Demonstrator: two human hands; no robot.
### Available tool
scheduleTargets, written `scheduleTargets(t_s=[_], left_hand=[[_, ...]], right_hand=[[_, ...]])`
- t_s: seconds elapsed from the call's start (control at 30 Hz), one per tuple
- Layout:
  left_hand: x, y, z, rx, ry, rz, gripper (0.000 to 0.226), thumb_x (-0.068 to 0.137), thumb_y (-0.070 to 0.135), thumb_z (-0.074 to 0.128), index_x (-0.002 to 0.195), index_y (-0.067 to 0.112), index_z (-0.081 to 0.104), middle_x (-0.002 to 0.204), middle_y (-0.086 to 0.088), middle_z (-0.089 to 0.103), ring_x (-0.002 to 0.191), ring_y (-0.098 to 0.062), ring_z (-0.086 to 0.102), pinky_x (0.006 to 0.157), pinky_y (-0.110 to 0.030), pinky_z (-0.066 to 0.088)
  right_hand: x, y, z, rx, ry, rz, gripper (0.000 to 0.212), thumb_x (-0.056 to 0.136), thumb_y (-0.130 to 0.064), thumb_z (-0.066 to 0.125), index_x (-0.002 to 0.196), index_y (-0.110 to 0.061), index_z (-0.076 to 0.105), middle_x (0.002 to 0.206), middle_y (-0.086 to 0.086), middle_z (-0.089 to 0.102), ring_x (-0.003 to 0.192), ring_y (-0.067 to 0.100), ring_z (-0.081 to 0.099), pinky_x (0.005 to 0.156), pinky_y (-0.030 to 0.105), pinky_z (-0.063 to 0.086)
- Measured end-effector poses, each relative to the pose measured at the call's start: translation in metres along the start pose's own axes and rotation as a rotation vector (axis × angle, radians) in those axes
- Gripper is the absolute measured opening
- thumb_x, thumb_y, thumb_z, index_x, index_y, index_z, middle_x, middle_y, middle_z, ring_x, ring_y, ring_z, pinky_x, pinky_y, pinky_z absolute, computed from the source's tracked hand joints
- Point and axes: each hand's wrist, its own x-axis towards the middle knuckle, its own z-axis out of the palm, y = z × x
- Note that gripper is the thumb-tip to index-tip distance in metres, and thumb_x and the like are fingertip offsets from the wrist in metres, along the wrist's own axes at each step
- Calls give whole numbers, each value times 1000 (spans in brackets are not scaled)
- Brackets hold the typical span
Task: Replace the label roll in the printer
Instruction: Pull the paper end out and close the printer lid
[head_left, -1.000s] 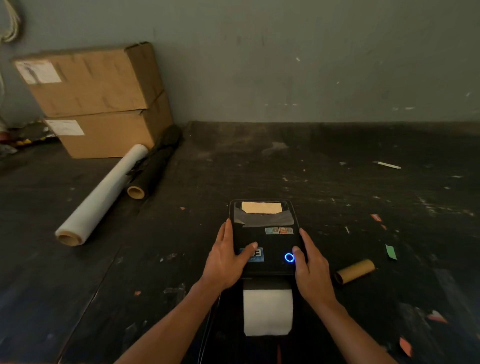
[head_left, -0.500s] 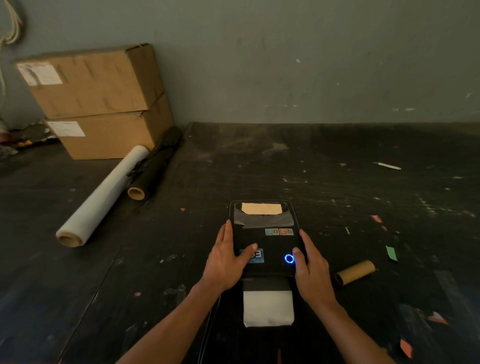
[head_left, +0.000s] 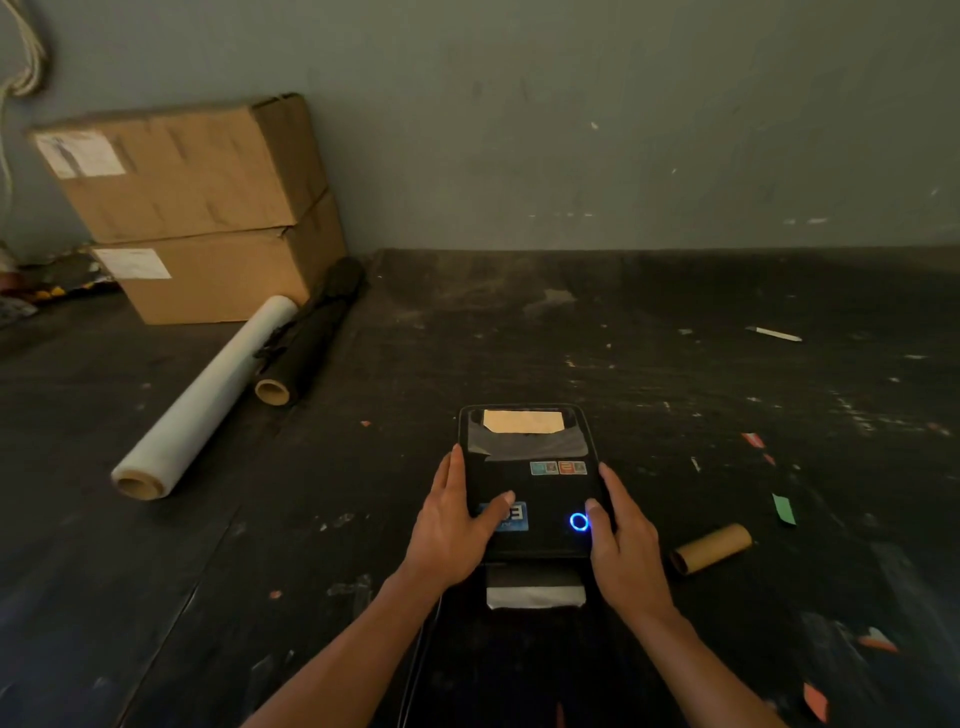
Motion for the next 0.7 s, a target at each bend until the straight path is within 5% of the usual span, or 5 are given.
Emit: scheduleTargets(t_s=[0.27, 0.7], left_hand=[[-1, -1, 1, -4, 7, 16, 97, 81, 61, 57, 151, 29, -3, 160, 1, 11, 140, -21, 26, 108, -40, 33], [0, -1, -1, -17, -11, 15, 98, 80, 61, 57, 150, 30, -3, 160, 2, 11, 140, -20, 28, 108, -43, 35]], right_hand=[[0, 1, 0, 10, 12, 4, 52, 99, -31, 41, 149, -26, 25, 155, -2, 31, 142, 14, 25, 111, 36, 24], [0, -1, 0, 5, 10, 10, 53, 99, -29, 42, 149, -24, 26, 154, 1, 34, 140, 16, 32, 113, 41, 29]])
